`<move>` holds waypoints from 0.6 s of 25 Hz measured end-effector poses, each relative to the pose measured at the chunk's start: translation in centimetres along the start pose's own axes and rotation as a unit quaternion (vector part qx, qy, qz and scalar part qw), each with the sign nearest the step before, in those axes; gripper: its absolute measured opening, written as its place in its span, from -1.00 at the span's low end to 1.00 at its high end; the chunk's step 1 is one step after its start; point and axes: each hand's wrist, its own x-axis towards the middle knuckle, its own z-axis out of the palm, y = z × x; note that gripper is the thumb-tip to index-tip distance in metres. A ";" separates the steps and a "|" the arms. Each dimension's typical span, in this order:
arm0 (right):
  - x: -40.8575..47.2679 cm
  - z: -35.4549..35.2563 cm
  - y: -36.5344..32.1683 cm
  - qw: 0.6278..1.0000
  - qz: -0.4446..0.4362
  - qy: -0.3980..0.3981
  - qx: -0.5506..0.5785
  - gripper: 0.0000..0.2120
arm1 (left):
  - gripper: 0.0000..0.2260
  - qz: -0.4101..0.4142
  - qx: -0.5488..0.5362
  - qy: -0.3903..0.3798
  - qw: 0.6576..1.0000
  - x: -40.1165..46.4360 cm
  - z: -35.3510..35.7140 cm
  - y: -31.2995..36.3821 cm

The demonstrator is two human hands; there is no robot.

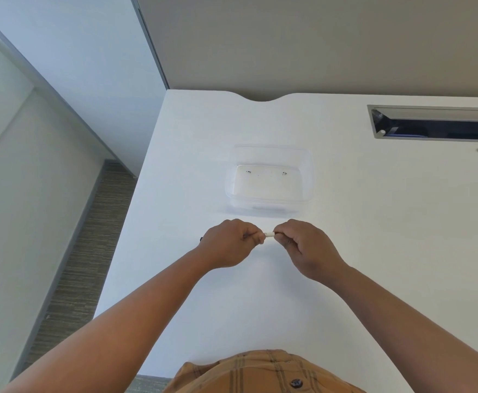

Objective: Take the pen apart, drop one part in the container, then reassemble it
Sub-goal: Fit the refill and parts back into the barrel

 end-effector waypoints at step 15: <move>-0.1 -0.3 -0.9 0.992 0.071 0.012 0.102 -0.82 | -0.71 0.018 0.049 0.015 0.999 -0.1 0.2 0.6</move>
